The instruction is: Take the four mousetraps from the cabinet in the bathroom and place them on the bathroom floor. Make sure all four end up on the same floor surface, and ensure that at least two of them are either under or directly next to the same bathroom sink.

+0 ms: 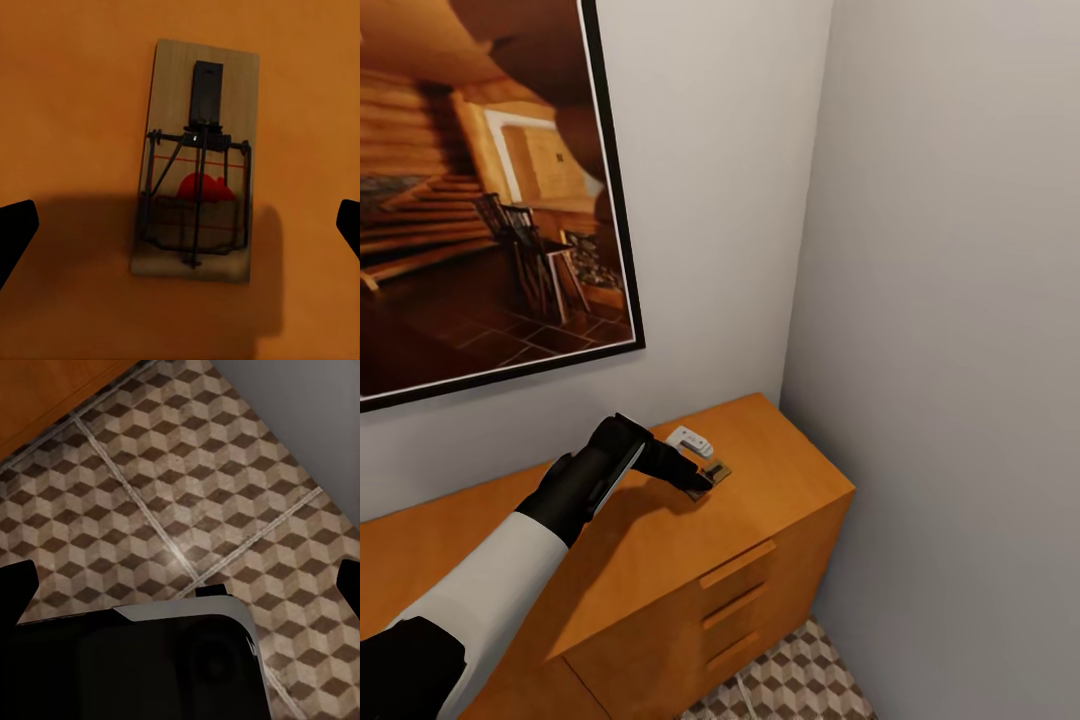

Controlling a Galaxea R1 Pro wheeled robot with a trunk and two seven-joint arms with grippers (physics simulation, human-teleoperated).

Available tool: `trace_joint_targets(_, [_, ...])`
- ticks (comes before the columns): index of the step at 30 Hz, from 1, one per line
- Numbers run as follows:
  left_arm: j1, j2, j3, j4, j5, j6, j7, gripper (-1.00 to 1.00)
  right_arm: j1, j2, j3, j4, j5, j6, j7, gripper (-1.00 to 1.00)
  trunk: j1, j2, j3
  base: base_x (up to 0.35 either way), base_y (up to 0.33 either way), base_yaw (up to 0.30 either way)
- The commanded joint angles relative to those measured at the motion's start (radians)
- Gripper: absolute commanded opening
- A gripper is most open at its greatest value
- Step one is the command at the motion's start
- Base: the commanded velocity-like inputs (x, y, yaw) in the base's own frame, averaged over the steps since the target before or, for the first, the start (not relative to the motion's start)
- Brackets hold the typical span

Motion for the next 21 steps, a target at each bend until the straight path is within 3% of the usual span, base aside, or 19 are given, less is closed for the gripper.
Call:
trace_joint_targets(1, [-0.001, 0.001, -0.002, -0.001, -0.009, 0.001, -0.008, 1.00, -0.001, 0.000, 0.004, 0.001, -0.011, -0.003, 0.008, 1.00, 0.000, -0.001, -0.002, 0.000, 0.000, 0.000])
trace_joint_targets(21, [-0.001, 0.001, -0.016, 0.008, -0.010, 0.001, -0.007, 1.00, 0.000, 0.000, 0.004, 0.001, -0.011, -0.003, 0.008, 1.00, 0.000, -0.001, -0.009, 0.000, 0.000, 0.000])
